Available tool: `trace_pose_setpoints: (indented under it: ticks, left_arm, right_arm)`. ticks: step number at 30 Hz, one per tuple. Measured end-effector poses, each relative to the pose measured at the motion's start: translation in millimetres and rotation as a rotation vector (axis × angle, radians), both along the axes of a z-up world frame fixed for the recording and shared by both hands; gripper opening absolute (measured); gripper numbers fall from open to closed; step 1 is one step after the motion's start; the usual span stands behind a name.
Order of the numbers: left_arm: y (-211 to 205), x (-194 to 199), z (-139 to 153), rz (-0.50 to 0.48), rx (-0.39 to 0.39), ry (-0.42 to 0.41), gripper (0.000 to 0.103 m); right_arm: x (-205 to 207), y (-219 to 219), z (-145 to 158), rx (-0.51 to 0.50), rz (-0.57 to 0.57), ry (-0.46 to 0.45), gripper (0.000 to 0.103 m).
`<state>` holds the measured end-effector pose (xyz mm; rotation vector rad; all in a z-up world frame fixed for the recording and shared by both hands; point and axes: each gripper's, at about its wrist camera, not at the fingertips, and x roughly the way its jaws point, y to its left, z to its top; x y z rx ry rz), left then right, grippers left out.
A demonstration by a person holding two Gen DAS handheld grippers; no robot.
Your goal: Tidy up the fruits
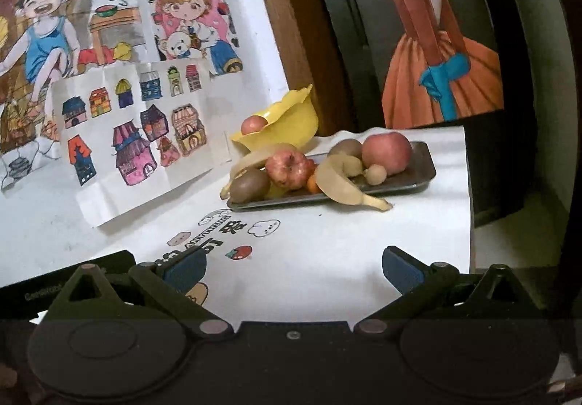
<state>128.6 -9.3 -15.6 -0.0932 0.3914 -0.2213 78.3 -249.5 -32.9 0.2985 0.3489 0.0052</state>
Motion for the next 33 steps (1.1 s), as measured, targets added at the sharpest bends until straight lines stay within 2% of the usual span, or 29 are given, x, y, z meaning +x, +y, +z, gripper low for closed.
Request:
trace_pose_setpoints:
  ticks: [11, 21, 33]
  left_arm:
    - [-5.3, 1.9, -1.2, 0.005, 0.034, 0.016, 0.103]
    - [-7.5, -1.5, -0.8, 0.019, 0.049, 0.0, 0.103]
    - [-6.6, -1.6, -1.1, 0.022, 0.039, 0.003, 0.103]
  right_arm:
    - [0.5, -8.3, -2.7, 0.061, 0.013, 0.004, 0.102]
    - [-4.9, -1.5, 0.0, 0.005, -0.028, -0.027, 0.102]
    - [-4.0, -0.8, -0.1, 0.004, -0.033, -0.027, 0.102]
